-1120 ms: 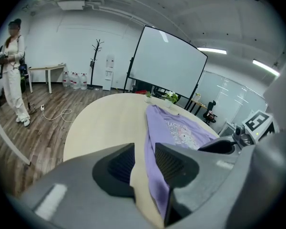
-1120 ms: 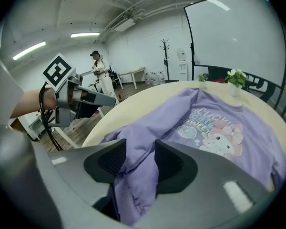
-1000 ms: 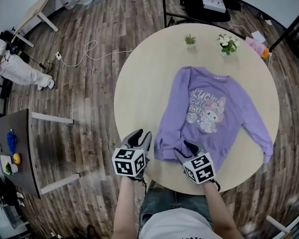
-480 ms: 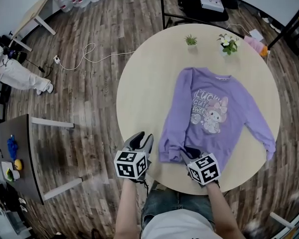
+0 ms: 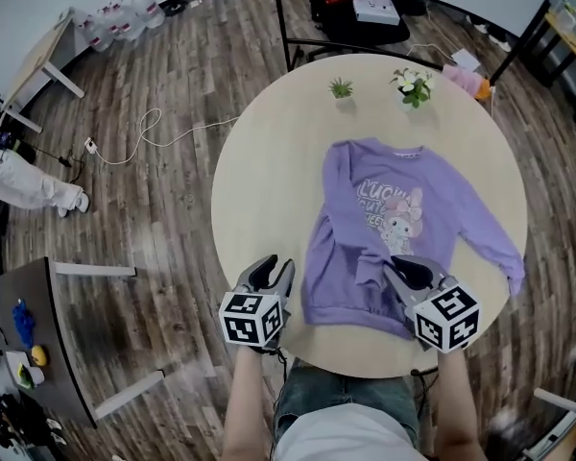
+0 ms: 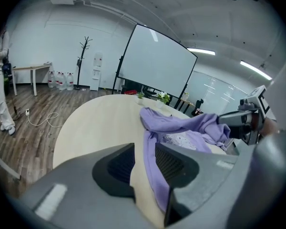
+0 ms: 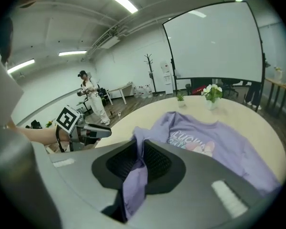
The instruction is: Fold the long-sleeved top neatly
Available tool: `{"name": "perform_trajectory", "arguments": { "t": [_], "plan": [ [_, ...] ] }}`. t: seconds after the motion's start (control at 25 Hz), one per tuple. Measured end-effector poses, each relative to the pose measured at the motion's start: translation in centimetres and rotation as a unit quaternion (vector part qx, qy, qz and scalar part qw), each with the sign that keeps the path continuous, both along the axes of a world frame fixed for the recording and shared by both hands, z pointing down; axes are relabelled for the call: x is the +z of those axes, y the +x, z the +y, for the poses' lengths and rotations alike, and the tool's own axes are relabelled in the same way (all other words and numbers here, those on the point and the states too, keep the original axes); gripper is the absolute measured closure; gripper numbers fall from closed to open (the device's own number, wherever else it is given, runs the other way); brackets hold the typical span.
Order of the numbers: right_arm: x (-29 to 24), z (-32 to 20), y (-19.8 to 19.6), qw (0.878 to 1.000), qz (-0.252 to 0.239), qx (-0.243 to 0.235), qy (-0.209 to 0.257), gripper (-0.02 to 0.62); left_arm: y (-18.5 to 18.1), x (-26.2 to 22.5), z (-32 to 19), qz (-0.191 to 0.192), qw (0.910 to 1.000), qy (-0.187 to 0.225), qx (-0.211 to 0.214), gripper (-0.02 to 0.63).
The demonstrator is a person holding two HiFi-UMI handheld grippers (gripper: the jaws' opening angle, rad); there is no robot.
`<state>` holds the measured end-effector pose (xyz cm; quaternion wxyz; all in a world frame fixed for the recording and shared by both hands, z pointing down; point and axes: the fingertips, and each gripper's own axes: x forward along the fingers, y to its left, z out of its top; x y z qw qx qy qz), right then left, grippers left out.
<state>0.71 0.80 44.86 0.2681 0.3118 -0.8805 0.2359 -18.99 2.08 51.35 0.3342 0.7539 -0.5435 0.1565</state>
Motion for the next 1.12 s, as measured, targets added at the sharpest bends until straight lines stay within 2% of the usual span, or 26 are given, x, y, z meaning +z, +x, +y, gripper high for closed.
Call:
{"name": "perform_trajectory", "arguments": {
  "t": [0.28,0.36,0.44,0.6,0.72,0.88,1.04,1.12],
  "plan": [
    [-4.9,-5.7,4.5,0.997,0.012,0.038,0.066,0.522,2.4,-0.3,-2.6,0.002,0.9989,0.007,0.045,0.468],
    [-5.8,-7.0,5.6,0.996,-0.002,0.051,0.071,0.522,3.2,-0.1,-3.1,-0.003,0.9983,0.006,0.058,0.462],
    [-6.8,-8.2,6.5,0.995,-0.040,0.069,0.065,0.522,4.1,0.2,-3.6,-0.011,0.9976,0.003,0.068,0.452],
    [-7.7,-10.3,9.1,0.980,-0.152,0.125,0.025,0.522,6.4,0.5,-4.3,-0.026,0.9958,-0.003,0.088,0.431],
    [-6.0,-11.6,12.2,0.964,-0.200,0.176,-0.020,0.522,8.0,0.5,-4.7,-0.039,0.9948,-0.007,0.094,0.423],
    [-1.9,-12.7,15.9,0.950,-0.208,0.220,-0.076,0.520,9.5,0.9,-5.7,-0.046,0.9952,-0.016,0.085,0.423],
    [2.7,-13.0,18.4,0.938,-0.177,0.266,-0.135,0.520,10.7,1.1,-7.0,-0.059,0.9945,-0.022,0.084,0.423],
    [4.7,-13.1,19.2,0.933,-0.168,0.273,-0.162,0.517,11.2,1.2,-7.6,-0.069,0.9935,-0.024,0.087,0.423]
  ]
}}
